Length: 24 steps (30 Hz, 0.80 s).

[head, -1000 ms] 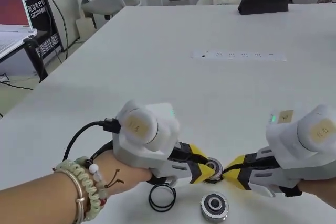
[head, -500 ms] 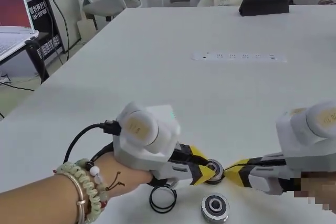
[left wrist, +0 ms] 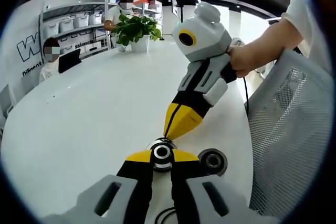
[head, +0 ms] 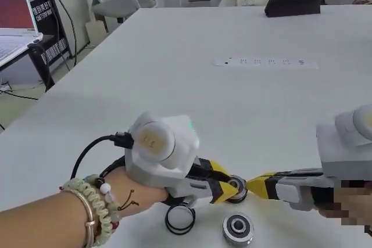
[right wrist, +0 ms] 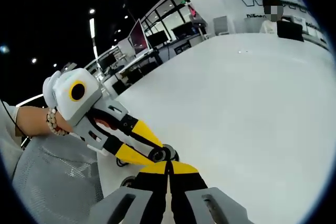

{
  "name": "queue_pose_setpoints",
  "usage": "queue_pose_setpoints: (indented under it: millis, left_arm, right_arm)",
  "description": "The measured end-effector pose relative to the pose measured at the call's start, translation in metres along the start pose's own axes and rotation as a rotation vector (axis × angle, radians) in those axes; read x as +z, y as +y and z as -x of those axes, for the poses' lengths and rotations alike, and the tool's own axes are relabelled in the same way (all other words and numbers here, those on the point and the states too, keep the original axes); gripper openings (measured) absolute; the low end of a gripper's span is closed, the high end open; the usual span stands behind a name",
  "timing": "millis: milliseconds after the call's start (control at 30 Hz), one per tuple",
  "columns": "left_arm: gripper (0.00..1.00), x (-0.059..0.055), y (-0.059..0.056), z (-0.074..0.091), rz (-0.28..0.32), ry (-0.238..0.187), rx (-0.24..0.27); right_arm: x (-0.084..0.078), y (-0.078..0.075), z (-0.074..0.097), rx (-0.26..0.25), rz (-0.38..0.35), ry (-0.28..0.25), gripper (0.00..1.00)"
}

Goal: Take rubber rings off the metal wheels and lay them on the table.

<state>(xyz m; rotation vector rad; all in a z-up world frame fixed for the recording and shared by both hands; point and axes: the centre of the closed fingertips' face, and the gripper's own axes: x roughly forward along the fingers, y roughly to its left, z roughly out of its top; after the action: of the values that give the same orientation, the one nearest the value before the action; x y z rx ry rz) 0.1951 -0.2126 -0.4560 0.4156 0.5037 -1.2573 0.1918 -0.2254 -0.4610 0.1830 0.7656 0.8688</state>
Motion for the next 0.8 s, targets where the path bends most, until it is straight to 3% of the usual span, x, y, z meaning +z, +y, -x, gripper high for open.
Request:
queue_pose_setpoints:
  millis: [800]
  left_arm:
    - [0.07,0.0,0.003,0.002,-0.007,0.002,-0.001]
  right_arm:
    - [0.01,0.017,-0.007,0.028,0.049,0.009,0.0]
